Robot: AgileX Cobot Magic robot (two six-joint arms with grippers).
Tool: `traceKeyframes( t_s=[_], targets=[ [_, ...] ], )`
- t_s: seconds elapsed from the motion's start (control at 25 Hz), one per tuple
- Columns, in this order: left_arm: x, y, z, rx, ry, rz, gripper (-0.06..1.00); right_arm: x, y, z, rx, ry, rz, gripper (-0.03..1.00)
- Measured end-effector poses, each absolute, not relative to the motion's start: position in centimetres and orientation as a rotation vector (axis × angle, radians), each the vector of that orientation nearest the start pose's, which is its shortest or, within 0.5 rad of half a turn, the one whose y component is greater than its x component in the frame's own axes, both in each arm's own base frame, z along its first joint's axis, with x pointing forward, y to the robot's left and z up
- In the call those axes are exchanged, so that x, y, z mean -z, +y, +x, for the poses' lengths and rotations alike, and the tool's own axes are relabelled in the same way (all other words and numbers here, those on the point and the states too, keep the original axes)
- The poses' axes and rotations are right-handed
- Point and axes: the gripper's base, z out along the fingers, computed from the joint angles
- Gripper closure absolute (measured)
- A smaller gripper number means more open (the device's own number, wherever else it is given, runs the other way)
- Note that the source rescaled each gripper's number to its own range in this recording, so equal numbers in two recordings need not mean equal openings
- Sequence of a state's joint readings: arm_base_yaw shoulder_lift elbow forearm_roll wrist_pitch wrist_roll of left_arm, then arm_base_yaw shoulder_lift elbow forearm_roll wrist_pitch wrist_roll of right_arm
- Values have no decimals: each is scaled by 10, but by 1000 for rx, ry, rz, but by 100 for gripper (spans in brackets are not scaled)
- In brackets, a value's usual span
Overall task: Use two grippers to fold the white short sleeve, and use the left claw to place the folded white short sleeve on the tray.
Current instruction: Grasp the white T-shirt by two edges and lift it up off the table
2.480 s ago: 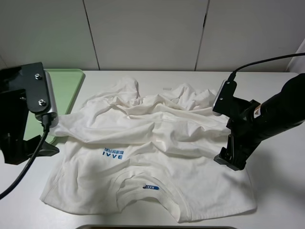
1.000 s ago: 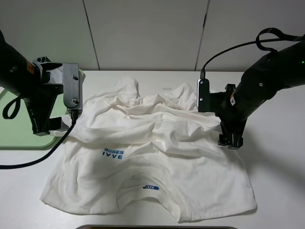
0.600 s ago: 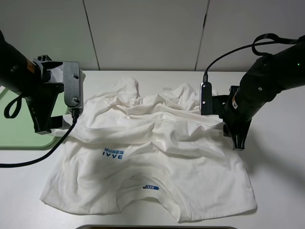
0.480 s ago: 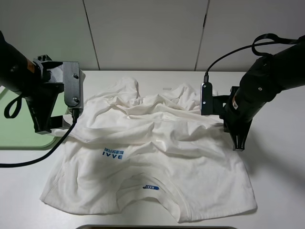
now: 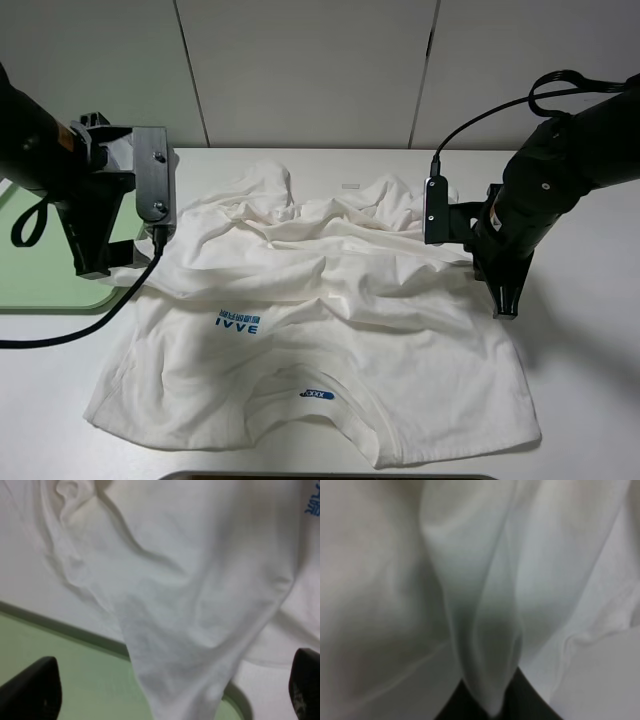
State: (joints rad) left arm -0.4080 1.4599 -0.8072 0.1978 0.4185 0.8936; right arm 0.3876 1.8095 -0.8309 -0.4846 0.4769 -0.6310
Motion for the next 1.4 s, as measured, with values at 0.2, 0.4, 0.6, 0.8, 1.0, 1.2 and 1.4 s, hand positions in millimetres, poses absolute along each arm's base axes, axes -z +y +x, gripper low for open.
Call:
traceKeyframes(
  t_s=[0.2, 0.4, 0.6, 0.8, 1.0, 1.2, 1.4],
  targets=[
    [-202, -107, 268, -352, 1956, 1775, 4, -121, 96, 286, 423, 2229, -1930, 96],
    [-176, -108, 273, -351, 1995, 1875, 4, -121, 96, 286, 419, 2238, -1918, 96],
    [-152, -106, 280, -414, 1953, 2044, 4, -121, 96, 286, 417, 2247, -1908, 96],
    [-138, -110, 286, -428, 1885, 2081, 9, -121, 96, 285, 412, 2275, -1874, 96],
    [-139, -108, 289, -431, 1877, 2061, 14, -121, 96, 285, 411, 2278, -1869, 96],
    [-139, -92, 296, -445, 1923, 1996, 14, -121, 96, 285, 406, 2283, -1863, 96],
    [-141, -90, 302, -447, 1901, 1938, 14, -121, 96, 285, 399, 2291, -1854, 96]
  ],
)
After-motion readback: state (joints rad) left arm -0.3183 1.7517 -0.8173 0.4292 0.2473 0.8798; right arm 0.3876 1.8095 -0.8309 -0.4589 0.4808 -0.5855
